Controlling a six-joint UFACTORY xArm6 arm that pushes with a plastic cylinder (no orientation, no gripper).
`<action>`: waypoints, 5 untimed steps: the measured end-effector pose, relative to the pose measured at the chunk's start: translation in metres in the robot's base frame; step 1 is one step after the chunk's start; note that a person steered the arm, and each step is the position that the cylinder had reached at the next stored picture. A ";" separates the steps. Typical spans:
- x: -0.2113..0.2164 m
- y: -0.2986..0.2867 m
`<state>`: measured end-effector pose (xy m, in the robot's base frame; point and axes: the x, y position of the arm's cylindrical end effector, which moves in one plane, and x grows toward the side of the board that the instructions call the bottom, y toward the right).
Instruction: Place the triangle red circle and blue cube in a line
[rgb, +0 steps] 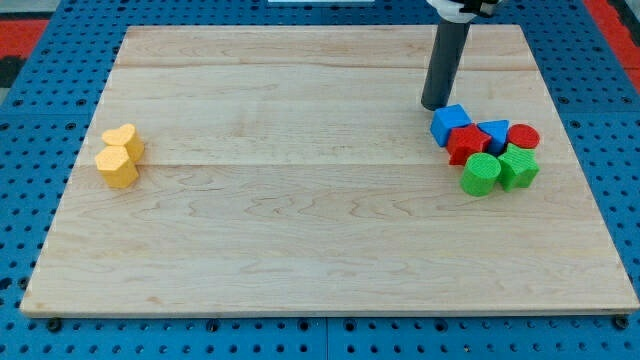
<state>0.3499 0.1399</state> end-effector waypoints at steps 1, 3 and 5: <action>-0.001 0.010; -0.034 0.146; 0.060 0.205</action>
<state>0.4097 0.3444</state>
